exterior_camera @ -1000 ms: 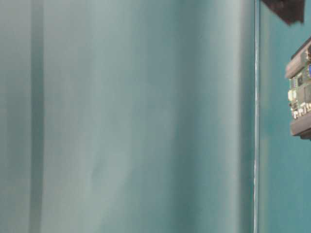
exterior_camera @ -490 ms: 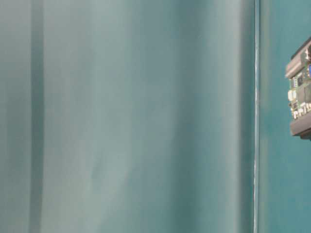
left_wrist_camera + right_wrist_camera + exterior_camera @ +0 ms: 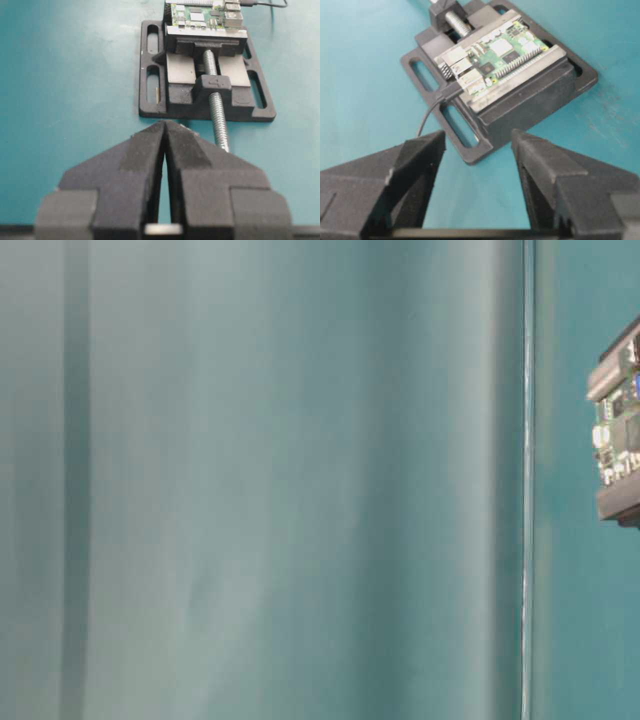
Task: Insert the USB into the fixed PCB.
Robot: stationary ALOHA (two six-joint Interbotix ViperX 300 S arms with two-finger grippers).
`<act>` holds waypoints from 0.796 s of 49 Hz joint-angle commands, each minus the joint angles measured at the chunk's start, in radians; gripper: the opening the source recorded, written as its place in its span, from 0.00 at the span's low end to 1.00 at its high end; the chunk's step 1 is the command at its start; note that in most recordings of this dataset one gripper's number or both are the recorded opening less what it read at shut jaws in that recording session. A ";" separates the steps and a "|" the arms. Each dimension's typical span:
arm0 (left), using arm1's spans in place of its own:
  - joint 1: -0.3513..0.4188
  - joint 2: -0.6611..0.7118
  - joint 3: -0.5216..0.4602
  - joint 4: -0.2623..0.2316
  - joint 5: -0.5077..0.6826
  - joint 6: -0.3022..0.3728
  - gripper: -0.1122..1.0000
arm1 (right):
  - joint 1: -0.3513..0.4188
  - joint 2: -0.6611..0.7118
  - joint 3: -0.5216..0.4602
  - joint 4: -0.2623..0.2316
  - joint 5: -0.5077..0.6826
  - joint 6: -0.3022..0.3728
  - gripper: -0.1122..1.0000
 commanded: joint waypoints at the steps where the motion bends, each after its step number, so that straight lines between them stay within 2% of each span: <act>1: 0.002 0.008 -0.028 0.003 -0.005 0.005 0.10 | -0.061 -0.058 0.011 -0.051 0.051 -0.009 0.66; 9: 0.002 0.008 -0.028 0.003 -0.005 0.005 0.10 | -0.181 -0.163 0.043 -0.156 0.150 -0.035 0.66; 19: 0.002 0.008 -0.028 0.002 -0.005 0.005 0.10 | -0.275 -0.276 0.080 -0.230 0.325 -0.060 0.66; 25: 0.002 0.008 -0.028 0.003 -0.005 0.005 0.10 | -0.293 -0.330 0.106 -0.262 0.405 -0.063 0.66; 31: 0.002 0.008 -0.028 0.003 -0.005 0.005 0.10 | -0.295 -0.387 0.135 -0.298 0.436 -0.061 0.66; 39: 0.002 0.008 -0.028 0.002 -0.005 0.005 0.10 | -0.295 -0.488 0.178 -0.377 0.440 -0.063 0.66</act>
